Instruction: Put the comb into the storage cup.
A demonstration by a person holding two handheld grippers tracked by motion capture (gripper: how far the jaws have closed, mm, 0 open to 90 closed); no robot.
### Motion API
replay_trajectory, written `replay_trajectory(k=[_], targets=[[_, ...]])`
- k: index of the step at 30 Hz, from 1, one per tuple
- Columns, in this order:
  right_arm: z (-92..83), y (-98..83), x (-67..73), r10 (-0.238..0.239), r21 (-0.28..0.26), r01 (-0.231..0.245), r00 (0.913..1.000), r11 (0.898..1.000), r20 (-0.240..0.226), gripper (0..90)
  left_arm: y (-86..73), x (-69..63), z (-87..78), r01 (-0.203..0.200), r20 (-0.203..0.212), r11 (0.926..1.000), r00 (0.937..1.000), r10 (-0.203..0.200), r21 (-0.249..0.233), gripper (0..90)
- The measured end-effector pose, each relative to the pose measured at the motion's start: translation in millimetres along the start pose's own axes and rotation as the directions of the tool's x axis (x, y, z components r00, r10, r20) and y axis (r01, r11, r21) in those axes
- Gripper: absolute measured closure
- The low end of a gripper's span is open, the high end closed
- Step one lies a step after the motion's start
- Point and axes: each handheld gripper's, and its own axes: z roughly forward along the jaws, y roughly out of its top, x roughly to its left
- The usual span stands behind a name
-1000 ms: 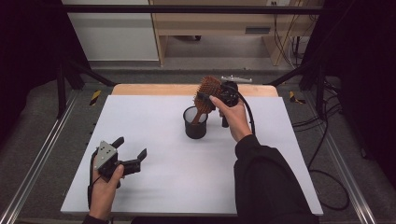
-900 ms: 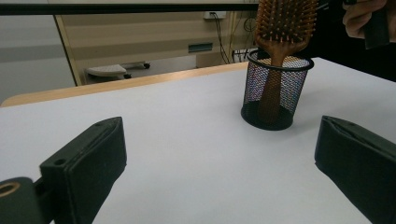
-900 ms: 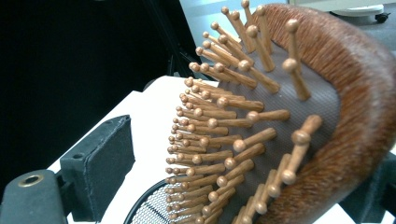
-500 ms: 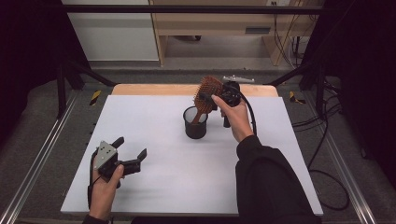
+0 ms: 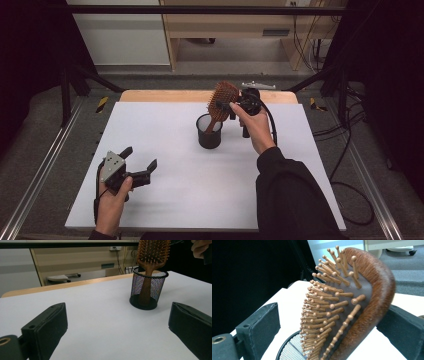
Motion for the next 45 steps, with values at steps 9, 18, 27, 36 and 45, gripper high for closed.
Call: replay_trajectory(k=[9, 18, 27, 36, 45], targets=[[-10.0, 2.6, 0.0, -0.019, -0.003, 0.020, 0.9997, 1.000, 0.011, 5.3, 0.4, 0.4, -0.6, 0.001, -0.005, 1.0000, 1.0000, -0.001, -0.008, 2.3], [-18.2, 2.9, 0.3, -0.030, -0.013, 0.030, 0.9994, 0.999, 0.016, 5.4, 0.5, 0.5, -0.6, 0.000, -0.005, 1.0000, 1.0000, 0.000, -0.008, 2.3], [-29.5, -0.6, -5.8, -0.019, -0.031, 0.020, 0.9994, 0.999, 0.029, 5.4, 0.4, 0.3, -0.3, 0.002, -0.006, 1.0000, 1.0000, -0.002, -0.008, 2.3], [-43.4, -0.6, -10.6, -0.025, -0.054, 0.028, 0.9986, 0.998, 0.046, 5.4, 0.3, 0.1, -0.3, 0.000, -0.006, 1.0000, 1.0000, 0.000, -0.008, 2.3], [-56.7, -0.5, -13.2, -0.038, -0.074, 0.042, 0.9979, 0.996, 0.053, 5.9, 0.1, 0.2, -0.5, -0.003, -0.006, 1.0000, 1.0000, 0.003, -0.004, 2.3]])
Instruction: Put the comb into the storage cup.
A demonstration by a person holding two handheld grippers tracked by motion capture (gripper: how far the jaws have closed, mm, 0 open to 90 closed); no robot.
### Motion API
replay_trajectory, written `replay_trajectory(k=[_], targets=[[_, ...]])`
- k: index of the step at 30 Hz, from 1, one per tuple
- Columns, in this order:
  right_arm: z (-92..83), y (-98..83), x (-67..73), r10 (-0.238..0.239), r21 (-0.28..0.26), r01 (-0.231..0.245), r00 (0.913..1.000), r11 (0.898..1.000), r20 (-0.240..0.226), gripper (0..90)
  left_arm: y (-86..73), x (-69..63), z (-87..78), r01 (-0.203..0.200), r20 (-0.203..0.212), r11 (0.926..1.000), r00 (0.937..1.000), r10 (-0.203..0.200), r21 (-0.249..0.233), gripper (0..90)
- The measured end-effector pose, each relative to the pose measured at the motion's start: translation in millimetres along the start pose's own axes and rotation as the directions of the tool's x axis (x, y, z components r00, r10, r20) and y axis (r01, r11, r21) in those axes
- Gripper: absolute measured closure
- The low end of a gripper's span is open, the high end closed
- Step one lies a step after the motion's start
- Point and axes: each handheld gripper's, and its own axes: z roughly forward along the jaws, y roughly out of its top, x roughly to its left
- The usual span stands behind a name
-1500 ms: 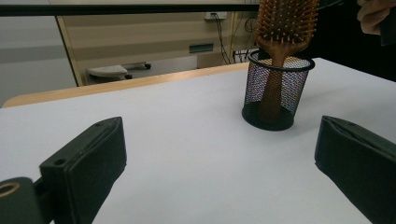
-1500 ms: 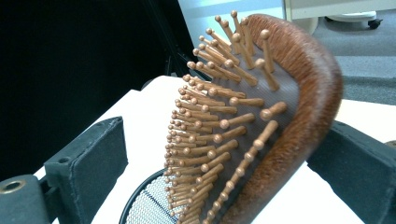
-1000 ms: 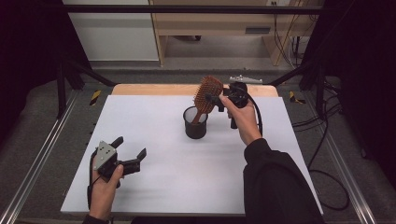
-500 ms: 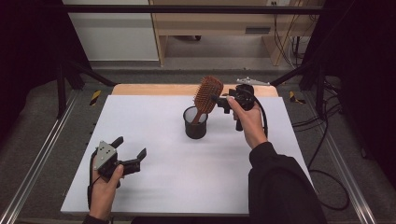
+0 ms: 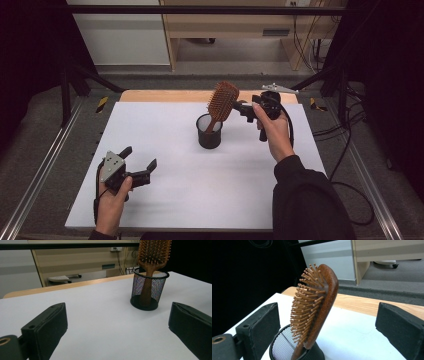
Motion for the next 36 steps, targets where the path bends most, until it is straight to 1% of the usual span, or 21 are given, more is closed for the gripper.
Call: replay_trajectory(k=[2, 9, 18, 25, 28, 32, 36], targets=[[-3.2, 0.0, -1.2, -0.008, -0.004, 0.008, 1.0000, 1.000, 0.002, 6.0, 0.1, -0.1, 0.0, 0.002, 0.000, 1.0000, 1.0000, -0.002, -0.003, 2.3], [-13.1, 1.0, -4.6, -0.013, -0.023, 0.013, 0.9999, 1.000, 0.008, 6.2, 0.0, 0.2, -0.1, 0.003, -0.002, 1.0000, 1.0000, -0.003, -0.003, 2.3], [-23.5, 1.1, -7.1, -0.010, -0.042, 0.010, 0.9999, 0.999, 0.007, 6.3, -0.1, 0.7, -0.2, 0.006, -0.003, 1.0000, 1.0000, -0.006, -0.004, 2.3], [-36.3, 0.3, -11.5, -0.009, -0.060, 0.010, 0.9999, 0.998, 0.010, 6.4, 0.0, 1.4, -0.6, 0.004, -0.005, 1.0000, 1.0000, -0.004, -0.003, 2.3], [-41.9, 0.5, -13.3, -0.004, -0.078, 0.005, 0.9999, 0.997, 0.014, 6.8, 0.1, 1.4, -0.9, 0.002, -0.005, 1.0000, 1.0000, -0.002, -0.003, 2.2], [-49.5, -0.9, -15.0, -0.013, -0.083, 0.015, 0.9998, 0.996, 0.017, 7.4, 0.1, 2.2, -1.2, 0.004, -0.007, 1.0000, 1.0000, -0.004, -0.003, 2.2], [-57.9, -3.2, -16.4, -0.024, -0.094, 0.027, 0.9991, 0.995, 0.034, 7.8, 0.4, 3.6, -2.3, 0.007, -0.010, 0.9999, 0.9999, -0.007, -0.008, 2.2]])
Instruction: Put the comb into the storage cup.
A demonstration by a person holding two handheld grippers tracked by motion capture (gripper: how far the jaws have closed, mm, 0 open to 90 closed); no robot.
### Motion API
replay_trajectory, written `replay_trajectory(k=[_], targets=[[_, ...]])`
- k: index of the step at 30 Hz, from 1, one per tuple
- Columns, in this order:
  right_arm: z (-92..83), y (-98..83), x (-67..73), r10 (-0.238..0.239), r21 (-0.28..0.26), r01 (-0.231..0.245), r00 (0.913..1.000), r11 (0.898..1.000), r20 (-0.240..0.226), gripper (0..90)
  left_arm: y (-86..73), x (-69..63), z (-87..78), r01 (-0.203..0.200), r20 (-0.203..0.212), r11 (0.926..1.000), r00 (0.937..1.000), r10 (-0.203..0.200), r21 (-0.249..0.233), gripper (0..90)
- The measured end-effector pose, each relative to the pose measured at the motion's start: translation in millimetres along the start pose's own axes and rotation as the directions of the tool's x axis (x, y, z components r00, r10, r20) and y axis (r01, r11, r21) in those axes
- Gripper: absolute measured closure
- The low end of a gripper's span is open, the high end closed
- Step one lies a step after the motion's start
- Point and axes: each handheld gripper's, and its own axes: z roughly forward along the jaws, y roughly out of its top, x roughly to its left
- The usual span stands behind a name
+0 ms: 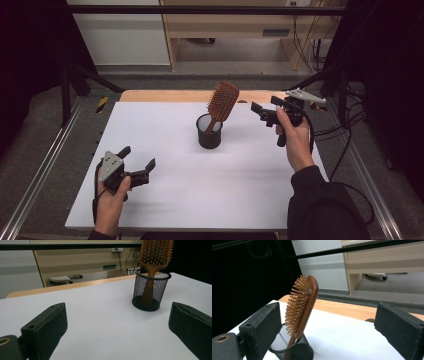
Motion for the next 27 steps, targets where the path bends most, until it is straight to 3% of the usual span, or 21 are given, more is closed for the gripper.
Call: replay_trajectory(k=[9, 14, 19, 23, 27], targets=[[-29.1, -5.2, -0.4, -0.009, -0.035, 0.009, 1.0000, 0.999, -0.001, 7.6, 1.2, 0.6, -2.5, -0.021, -0.013, 0.9998, 0.9997, 0.021, -0.007, 1.8], [-48.9, -7.6, 3.5, -0.057, -0.086, 0.061, 0.9973, 0.994, 0.047, 5.9, 1.4, 1.7, -5.3, -0.012, -0.019, 0.9998, 0.9997, 0.012, -0.014, 1.8], [-67.8, -11.8, 5.2, -0.102, -0.146, 0.116, 0.9898, 0.982, 0.100, 3.2, -0.3, 2.5, -8.0, -0.010, -0.021, 0.9999, 0.9997, 0.010, -0.012, 1.8], [-81.2, -18.3, 3.8, -0.125, -0.163, 0.146, 0.9838, 0.976, 0.129, 3.1, -2.3, 5.2, -16.5, -0.012, -0.025, 0.9998, 0.9996, 0.012, -0.017, 1.8], [-91.7, -27.8, 0.9, -0.142, -0.163, 0.166, 0.9787, 0.973, 0.148, 3.3, -5.6, 13.1, -25.1, 0.014, -0.017, 0.9993, 0.9998, -0.014, -0.035, 2.0]])
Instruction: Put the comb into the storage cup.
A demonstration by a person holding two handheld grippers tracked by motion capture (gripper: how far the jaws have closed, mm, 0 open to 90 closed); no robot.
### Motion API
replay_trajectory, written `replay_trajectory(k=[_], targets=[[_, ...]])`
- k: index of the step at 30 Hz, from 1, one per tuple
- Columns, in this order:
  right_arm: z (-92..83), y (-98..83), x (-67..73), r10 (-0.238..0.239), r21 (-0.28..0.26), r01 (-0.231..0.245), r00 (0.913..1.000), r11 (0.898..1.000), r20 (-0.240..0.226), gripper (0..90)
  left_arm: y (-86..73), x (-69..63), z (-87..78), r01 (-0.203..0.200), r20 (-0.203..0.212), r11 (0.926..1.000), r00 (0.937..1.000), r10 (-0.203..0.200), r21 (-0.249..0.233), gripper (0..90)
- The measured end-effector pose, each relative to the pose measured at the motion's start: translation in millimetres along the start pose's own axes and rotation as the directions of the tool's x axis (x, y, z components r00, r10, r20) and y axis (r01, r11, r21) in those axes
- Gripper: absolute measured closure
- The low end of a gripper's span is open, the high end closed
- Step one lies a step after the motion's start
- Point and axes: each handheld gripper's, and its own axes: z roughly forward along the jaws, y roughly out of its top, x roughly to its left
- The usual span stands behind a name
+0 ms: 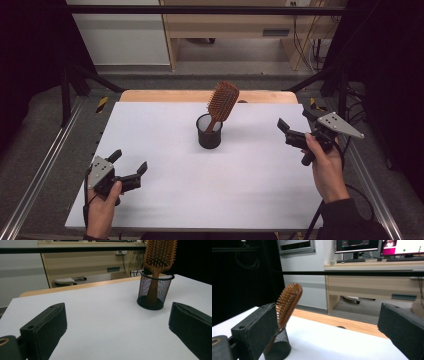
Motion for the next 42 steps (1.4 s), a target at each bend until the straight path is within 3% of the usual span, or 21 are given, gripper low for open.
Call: replay_trajectory(k=[7, 26, 42], targets=[[-16.7, -18.1, -0.6, -0.018, 0.010, 0.018, 0.9998, 1.000, 0.008, 3.2, -0.9, 13.0, -10.3, 0.033, -0.018, 0.9978, 0.9993, -0.034, -0.057, 1.8], [-42.2, -71.1, -4.6, -0.001, 0.069, 0.000, 0.9997, 0.998, 0.023, 3.6, -3.8, 24.2, -18.9, 0.042, -0.038, 0.9971, 0.9983, -0.044, -0.064, 2.0], [-39.9, -95.8, 6.7, -0.027, 0.125, 0.028, 0.9996, 0.992, -0.012, 3.0, -3.5, 23.0, -18.9, 0.033, -0.029, 0.9969, 0.9990, -0.035, -0.072, 2.0]])
